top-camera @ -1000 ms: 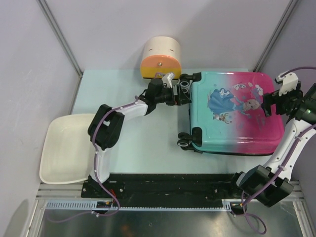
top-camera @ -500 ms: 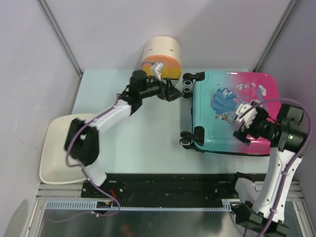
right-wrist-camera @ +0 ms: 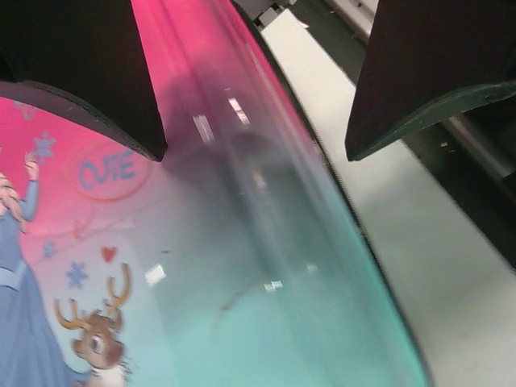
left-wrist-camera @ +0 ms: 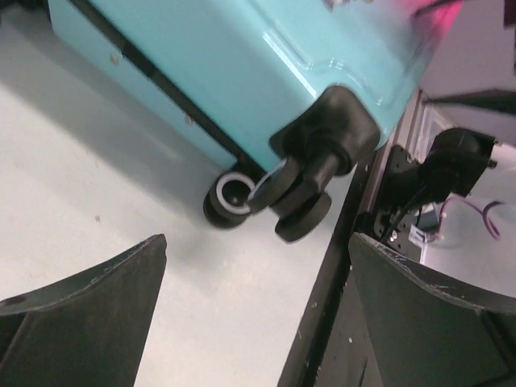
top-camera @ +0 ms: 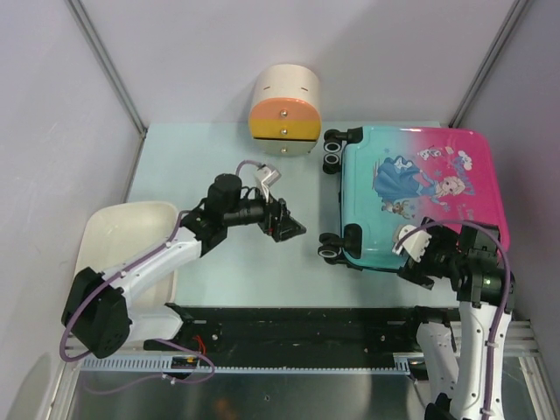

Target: Open, take out, and arrange the luggage

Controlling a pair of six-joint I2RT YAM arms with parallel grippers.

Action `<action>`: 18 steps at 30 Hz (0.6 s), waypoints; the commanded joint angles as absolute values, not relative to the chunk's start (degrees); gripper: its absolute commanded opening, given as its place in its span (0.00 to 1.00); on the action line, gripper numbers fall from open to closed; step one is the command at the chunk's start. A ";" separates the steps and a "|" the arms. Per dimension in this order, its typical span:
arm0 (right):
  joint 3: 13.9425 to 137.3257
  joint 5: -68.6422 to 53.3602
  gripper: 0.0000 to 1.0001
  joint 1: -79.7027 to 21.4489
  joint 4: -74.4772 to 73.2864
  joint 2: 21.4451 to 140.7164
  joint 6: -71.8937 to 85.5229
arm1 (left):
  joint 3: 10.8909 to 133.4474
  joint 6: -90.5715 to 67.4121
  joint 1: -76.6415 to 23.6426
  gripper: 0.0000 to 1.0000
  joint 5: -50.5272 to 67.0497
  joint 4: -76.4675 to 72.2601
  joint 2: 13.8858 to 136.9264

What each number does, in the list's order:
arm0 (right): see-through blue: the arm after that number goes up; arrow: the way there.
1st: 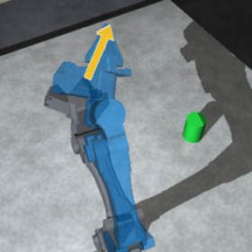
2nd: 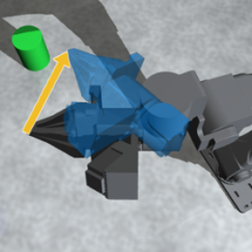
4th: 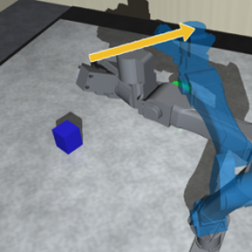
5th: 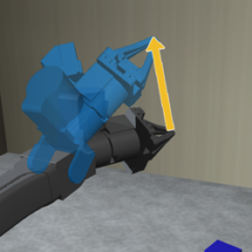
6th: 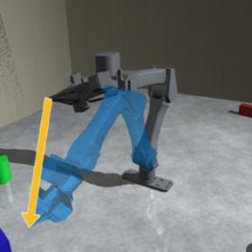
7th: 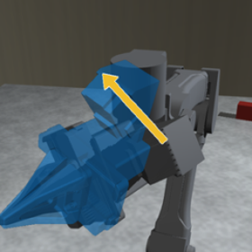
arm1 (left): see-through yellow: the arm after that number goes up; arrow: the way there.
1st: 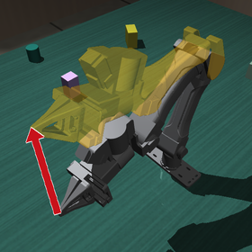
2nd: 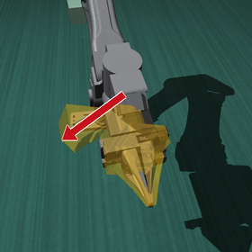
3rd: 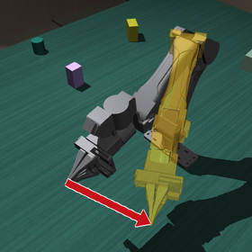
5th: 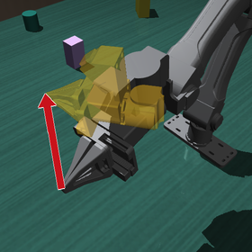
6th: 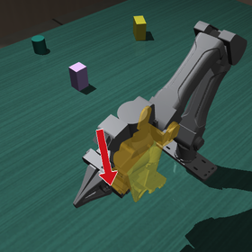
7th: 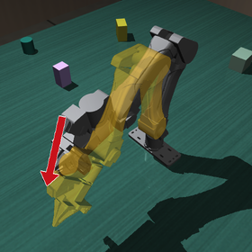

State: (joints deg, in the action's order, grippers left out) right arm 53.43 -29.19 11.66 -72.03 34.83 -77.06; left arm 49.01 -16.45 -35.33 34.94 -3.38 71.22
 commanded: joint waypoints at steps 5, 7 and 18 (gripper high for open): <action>49.48 -15.40 0.93 6.78 -51.43 43.68 -54.60 | 39.64 -12.06 -40.33 0.98 34.46 -4.64 68.38; 49.48 -13.54 0.91 3.79 -47.31 46.14 -49.50 | 40.68 -5.58 -41.48 0.99 32.26 -5.80 68.73; 49.31 -8.96 0.89 3.50 -39.99 50.72 -50.87 | 54.22 19.66 -41.22 1.00 30.15 -6.15 81.46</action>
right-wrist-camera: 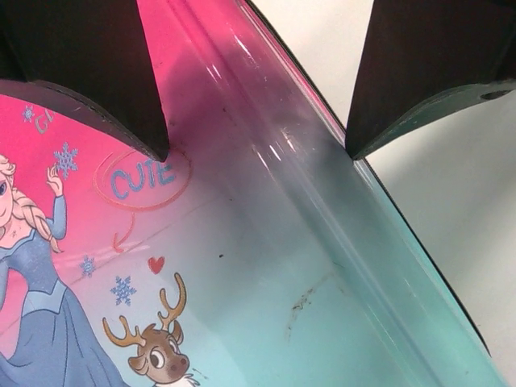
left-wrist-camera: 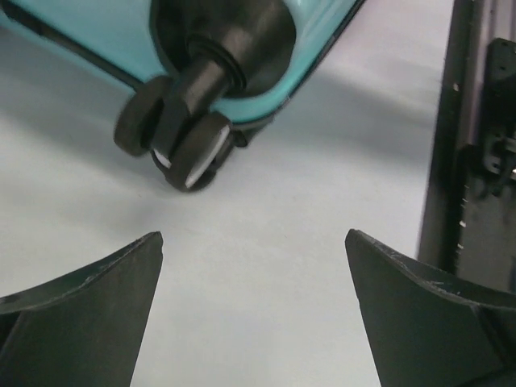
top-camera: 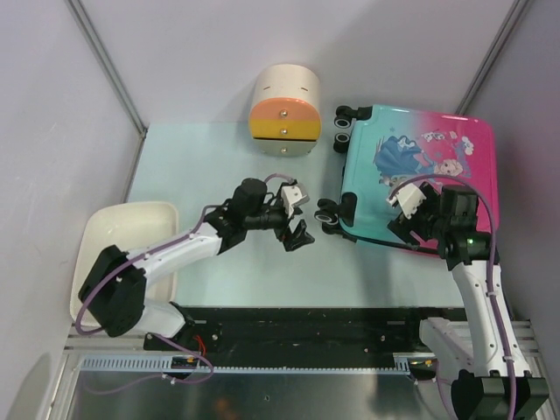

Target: Open, take out, and arrange the luggage

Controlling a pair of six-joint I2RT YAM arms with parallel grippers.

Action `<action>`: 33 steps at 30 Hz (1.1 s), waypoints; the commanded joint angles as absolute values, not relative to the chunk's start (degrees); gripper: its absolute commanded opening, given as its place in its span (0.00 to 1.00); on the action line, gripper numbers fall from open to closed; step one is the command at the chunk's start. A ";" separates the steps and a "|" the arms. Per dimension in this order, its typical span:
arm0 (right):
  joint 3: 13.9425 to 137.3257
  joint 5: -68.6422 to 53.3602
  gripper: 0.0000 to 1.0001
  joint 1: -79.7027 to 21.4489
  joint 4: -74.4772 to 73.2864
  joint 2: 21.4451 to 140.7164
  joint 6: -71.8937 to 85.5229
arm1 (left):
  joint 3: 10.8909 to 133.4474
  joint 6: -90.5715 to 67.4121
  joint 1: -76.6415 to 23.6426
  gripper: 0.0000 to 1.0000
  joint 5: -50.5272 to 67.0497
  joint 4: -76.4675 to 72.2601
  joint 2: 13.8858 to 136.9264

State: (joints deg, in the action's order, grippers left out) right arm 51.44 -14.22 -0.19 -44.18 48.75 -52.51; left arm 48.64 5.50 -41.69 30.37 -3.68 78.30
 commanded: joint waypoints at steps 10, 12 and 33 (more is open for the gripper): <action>54.84 -22.66 0.96 10.29 -53.07 47.81 -57.22 | 68.53 37.09 -39.20 1.00 41.30 -5.02 95.43; 56.59 -24.34 0.97 8.97 -54.92 47.12 -54.86 | 70.66 36.13 -39.55 1.00 44.45 -4.05 97.29; 48.17 -31.90 0.89 3.25 -63.55 34.73 -52.82 | 77.26 26.38 -42.10 0.47 43.67 -3.52 105.48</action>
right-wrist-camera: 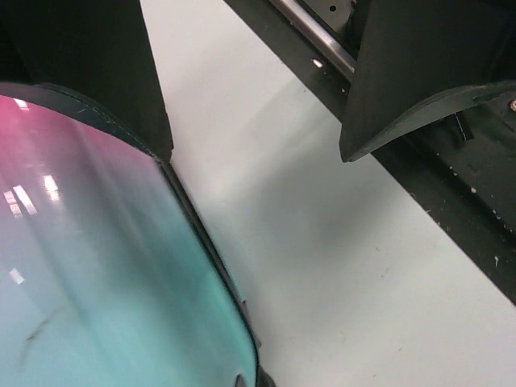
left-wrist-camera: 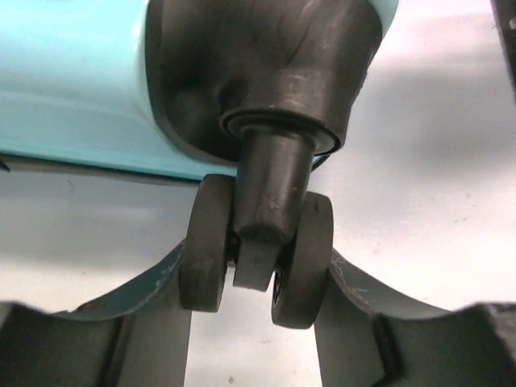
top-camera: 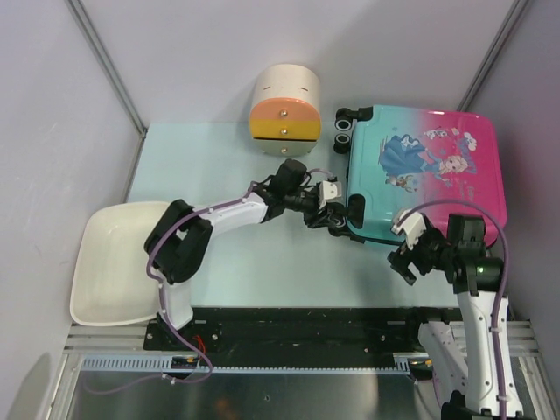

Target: Open, take out, and arrange the luggage

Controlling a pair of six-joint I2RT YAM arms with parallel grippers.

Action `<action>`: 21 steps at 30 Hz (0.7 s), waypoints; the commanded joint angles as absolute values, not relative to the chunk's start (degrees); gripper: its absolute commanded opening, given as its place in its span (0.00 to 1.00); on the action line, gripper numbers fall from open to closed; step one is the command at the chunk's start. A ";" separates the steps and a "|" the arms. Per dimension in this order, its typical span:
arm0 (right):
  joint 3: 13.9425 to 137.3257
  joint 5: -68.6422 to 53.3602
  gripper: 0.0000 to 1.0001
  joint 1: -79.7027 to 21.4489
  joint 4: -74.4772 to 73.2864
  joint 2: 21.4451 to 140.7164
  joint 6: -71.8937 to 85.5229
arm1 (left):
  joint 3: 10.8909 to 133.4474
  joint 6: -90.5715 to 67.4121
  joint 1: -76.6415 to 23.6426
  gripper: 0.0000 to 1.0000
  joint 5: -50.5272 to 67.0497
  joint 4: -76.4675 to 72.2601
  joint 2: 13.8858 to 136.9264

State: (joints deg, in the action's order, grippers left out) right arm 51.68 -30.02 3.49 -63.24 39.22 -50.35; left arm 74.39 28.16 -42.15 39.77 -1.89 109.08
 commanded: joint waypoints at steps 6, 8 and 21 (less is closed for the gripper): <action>42.20 -31.38 0.69 3.25 -62.67 29.45 -56.42 | 77.78 18.82 -41.66 0.00 49.21 -4.21 99.15; 41.31 -31.55 0.61 3.25 -62.67 29.09 -57.47 | 79.18 13.92 -40.96 0.00 50.27 -4.57 98.44; 31.91 -25.06 0.58 3.34 -35.09 22.59 -49.31 | 92.80 -1.56 -36.74 0.00 51.50 -9.05 100.81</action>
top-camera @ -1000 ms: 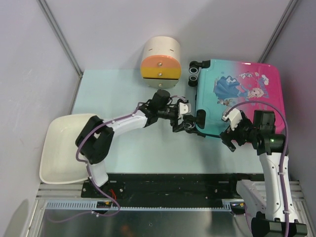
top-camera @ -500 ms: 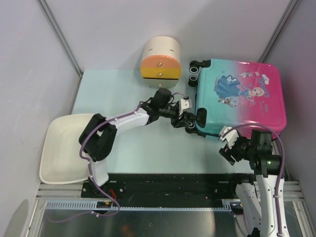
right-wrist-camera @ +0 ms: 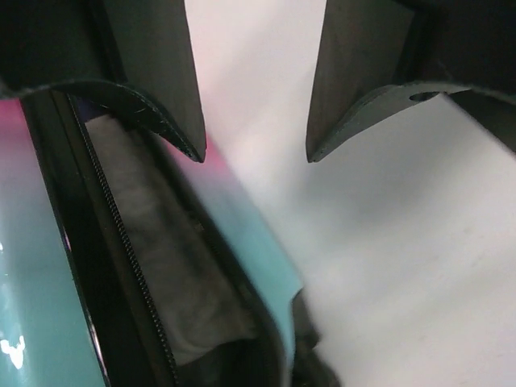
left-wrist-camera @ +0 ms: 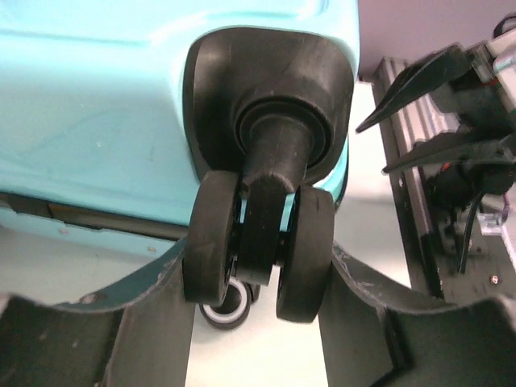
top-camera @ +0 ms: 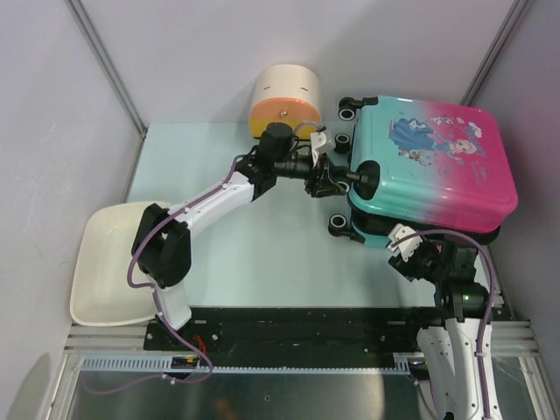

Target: Open, take out, and arrange the luggage

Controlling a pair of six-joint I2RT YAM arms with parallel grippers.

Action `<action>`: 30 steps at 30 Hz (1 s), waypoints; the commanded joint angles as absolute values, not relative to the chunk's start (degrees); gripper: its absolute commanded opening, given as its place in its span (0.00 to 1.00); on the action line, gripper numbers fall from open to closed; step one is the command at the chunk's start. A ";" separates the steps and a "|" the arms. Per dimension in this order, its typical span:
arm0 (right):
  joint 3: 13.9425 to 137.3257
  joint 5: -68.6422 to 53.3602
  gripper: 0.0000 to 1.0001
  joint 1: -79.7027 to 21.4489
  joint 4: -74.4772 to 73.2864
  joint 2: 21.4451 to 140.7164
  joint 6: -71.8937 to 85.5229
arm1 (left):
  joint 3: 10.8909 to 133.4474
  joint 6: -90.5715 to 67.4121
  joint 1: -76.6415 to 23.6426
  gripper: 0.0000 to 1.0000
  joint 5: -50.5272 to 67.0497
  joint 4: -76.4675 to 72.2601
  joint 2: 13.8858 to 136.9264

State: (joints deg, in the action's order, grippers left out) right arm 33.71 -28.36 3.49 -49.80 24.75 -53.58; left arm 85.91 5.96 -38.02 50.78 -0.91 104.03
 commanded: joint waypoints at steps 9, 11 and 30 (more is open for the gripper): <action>29.18 -12.67 0.76 3.25 -8.64 24.60 -43.77 | 94.93 -7.38 -35.60 0.20 49.85 -12.13 101.96; 30.84 -12.04 0.79 3.25 -0.84 26.44 -42.37 | 94.49 -8.34 -35.25 0.53 49.13 -12.13 101.17; 62.28 -4.40 0.90 4.57 35.15 74.75 -36.04 | 64.26 -7.74 -26.44 1.00 26.23 -11.25 80.42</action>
State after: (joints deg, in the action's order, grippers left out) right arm 53.60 -7.84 3.64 21.50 67.64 -38.04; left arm 68.95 -9.39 -23.20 32.91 -11.05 83.94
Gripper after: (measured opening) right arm 0.886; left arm 0.996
